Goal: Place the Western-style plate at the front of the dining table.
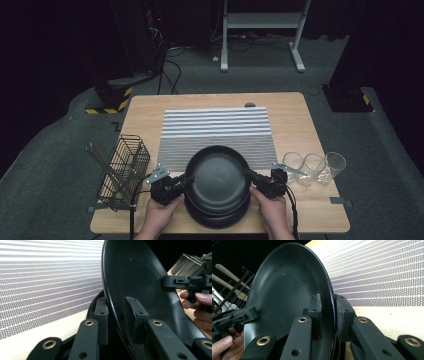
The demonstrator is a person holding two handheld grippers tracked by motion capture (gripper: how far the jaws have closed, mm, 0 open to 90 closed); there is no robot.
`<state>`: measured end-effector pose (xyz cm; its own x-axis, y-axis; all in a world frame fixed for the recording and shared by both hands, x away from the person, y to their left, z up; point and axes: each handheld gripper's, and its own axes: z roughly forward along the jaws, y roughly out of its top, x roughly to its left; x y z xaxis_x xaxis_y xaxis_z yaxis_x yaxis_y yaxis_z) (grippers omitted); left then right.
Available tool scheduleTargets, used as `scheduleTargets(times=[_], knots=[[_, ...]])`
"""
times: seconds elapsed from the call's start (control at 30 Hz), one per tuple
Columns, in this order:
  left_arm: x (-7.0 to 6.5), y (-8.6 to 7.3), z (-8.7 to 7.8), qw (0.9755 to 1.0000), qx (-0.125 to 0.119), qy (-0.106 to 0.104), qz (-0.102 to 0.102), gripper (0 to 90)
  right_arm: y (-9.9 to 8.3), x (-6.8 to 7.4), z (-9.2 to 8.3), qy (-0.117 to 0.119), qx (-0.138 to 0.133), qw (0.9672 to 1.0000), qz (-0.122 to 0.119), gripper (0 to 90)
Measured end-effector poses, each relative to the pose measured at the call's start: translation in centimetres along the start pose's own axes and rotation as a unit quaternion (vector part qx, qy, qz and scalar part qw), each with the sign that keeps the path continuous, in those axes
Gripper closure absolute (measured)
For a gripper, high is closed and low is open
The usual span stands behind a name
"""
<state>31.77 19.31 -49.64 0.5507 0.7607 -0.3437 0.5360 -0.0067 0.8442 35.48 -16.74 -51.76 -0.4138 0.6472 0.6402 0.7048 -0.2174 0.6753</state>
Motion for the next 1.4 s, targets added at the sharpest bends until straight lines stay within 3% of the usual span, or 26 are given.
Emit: scheduleTargets(times=[0.13,0.27,0.43,0.8,1.4], knots=[[0.2,0.1,0.4,1.0,0.002,-0.003,-0.009,71.9,-0.2,-0.1,0.3,-0.017,-0.001,0.9999,-0.003,78.5],[0.3,0.2,0.6,0.9998,0.005,-0.002,-0.019,72.0,-0.1,0.0,0.2,-0.015,-0.001,0.9999,-0.005,79.7],[0.2,0.2,0.5,0.9997,0.004,0.005,-0.022,72.1,0.2,0.8,-0.1,-0.029,-0.008,0.999,-0.032,79.7],[0.1,0.4,0.5,0.9996,0.003,-0.005,-0.027,72.8,1.0,2.0,-1.1,-0.036,-0.021,0.9966,-0.072,80.4],[-1.2,2.0,0.2,0.9988,-0.047,0.01,0.011,74.6,2.2,3.2,-2.4,-0.039,-0.051,0.9913,-0.114,78.8]])
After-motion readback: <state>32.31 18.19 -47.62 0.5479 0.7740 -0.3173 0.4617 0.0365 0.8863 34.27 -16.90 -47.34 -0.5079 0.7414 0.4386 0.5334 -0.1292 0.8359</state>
